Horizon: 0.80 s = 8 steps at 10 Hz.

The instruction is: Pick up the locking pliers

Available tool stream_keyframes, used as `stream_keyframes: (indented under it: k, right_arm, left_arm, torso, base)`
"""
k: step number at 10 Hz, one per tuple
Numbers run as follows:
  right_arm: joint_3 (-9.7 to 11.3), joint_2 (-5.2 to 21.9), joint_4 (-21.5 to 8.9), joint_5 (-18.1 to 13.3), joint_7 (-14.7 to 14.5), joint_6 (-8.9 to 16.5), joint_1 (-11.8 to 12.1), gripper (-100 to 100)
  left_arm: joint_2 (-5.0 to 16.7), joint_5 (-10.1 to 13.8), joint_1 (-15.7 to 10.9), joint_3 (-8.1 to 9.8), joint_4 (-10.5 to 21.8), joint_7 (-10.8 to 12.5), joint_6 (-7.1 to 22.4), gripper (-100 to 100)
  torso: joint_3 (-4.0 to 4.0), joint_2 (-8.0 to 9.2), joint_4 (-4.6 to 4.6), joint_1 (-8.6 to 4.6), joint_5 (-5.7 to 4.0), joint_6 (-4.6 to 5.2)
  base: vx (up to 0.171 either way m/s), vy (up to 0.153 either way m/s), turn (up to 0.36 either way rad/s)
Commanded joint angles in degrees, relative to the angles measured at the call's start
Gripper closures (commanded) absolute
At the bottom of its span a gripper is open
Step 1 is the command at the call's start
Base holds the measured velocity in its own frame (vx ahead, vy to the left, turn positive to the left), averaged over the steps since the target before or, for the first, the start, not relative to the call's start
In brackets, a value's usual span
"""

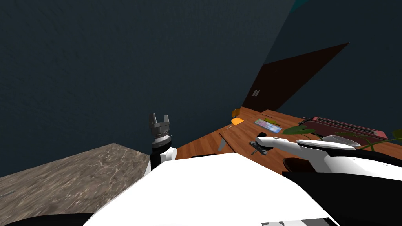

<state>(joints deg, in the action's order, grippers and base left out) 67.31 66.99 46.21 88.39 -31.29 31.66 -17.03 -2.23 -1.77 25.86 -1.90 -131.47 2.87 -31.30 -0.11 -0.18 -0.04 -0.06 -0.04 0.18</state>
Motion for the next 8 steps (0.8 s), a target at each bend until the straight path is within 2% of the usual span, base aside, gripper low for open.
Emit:
stream_keyframes:
  k: [1, 2, 3, 4, 8]
  right_arm:
    - [0.08, 0.09, 1.07, -1.4, 1.65, -0.37, 0.31, -100]
    - [-0.83, -1.22, 0.33, -2.77, 2.11, -0.68, 0.88, -100]
    - [-0.58, -1.06, -0.16, -1.7, 1.07, -0.42, 0.54, -100]
    - [-0.66, -1.18, -0.26, -1.8, 1.13, -0.47, 0.57, 100]
    - [-0.61, -1.12, -0.2, -1.8, 1.01, -0.37, 0.62, 100]
  left_arm:
    - [0.0, 0.0, 0.0, 0.0, 0.0, 0.0, 0.0, 0]
    - [0.0, 0.0, 0.0, 0.0, 0.0, 0.0, 0.0, 0]
    - [0.0, 0.0, 0.0, 0.0, 0.0, 0.0, 0.0, 0]
    - [0.0, 0.0, 0.0, 0.0, 0.0, 0.0, 0.0, 0]
    - [0.0, 0.0, 0.0, 0.0, 0.0, 0.0, 0.0, 0]
  torso:
    - [0.0, 0.0, 0.0, 0.0, 0.0, 0.0]
    - [0.01, 0.01, 0.0, 0.04, 0.01, 0.0]
    - [0.01, 0.01, 0.0, 0.02, 0.0, 0.0]
    - [0.01, 0.02, 0.01, 0.08, 0.03, 0.0]
    - [-0.08, -0.13, -0.02, 0.12, -0.04, -0.08]
  base:
    - [0.006, -0.03, 0.001]
    - [0.007, -0.038, -0.009]
    - [0.003, -0.019, 0.001]
    - [0.0, 0.0, 0.0]
    - [-0.002, -0.001, -0.004]
